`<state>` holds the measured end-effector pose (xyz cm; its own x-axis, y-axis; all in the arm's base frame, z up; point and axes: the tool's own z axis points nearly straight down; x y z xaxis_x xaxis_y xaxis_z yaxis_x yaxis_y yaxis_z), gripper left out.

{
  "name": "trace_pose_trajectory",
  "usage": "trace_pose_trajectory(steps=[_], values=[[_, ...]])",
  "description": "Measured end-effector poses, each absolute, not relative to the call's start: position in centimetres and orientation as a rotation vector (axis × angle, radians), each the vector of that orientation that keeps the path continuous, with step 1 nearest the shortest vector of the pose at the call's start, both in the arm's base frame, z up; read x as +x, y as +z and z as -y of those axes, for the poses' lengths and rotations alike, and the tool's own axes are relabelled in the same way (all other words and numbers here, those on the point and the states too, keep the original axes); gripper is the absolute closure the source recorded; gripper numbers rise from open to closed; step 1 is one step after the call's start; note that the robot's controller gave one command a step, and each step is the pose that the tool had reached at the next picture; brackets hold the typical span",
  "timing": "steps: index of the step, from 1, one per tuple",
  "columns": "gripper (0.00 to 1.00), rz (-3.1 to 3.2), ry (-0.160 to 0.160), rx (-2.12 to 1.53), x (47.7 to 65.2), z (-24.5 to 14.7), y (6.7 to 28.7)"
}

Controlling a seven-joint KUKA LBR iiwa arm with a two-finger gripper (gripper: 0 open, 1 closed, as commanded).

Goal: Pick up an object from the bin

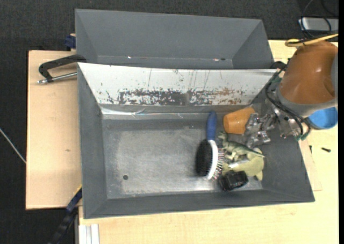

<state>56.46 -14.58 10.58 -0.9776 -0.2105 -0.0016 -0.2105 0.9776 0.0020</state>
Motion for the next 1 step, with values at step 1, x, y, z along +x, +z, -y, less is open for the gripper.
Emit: trace_pose_trajectory(steps=[1], values=[[0.00, -3.126, 0.003, -0.333, 56.39, 14.63, 10.56]])
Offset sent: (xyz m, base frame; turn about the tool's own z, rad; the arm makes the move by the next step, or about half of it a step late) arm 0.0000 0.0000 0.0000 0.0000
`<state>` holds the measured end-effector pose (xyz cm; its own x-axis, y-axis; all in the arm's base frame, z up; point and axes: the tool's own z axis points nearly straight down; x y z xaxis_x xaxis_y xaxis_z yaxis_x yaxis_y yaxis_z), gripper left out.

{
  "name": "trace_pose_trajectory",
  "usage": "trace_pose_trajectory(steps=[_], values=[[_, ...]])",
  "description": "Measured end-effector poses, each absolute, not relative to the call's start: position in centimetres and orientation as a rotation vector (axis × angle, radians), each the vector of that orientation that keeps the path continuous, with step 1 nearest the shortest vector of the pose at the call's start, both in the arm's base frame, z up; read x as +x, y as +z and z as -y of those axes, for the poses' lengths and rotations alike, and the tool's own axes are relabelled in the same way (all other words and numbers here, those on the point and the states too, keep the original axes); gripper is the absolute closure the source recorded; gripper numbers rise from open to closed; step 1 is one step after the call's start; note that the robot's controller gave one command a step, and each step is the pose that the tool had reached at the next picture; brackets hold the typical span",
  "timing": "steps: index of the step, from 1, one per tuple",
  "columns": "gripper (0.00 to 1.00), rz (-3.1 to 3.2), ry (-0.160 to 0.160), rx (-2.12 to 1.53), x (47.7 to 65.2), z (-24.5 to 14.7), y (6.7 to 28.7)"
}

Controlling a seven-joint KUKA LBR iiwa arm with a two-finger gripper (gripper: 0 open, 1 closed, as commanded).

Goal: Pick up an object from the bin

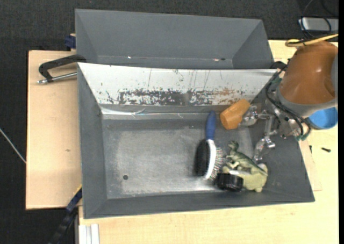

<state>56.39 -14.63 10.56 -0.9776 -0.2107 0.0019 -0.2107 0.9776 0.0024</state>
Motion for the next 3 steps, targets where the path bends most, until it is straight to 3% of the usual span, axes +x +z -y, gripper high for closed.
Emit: trace_pose_trajectory(steps=[1, 2, 3], values=[[0.00, 3.091, 0.032, 0.771, 51.0, 12.5, 8.2], [1.00, 3.080, 0.018, 0.773, 50.7, 12.2, 8.1], [1.00, 3.034, 0.009, 0.866, 51.7, 11.1, 25.4]])
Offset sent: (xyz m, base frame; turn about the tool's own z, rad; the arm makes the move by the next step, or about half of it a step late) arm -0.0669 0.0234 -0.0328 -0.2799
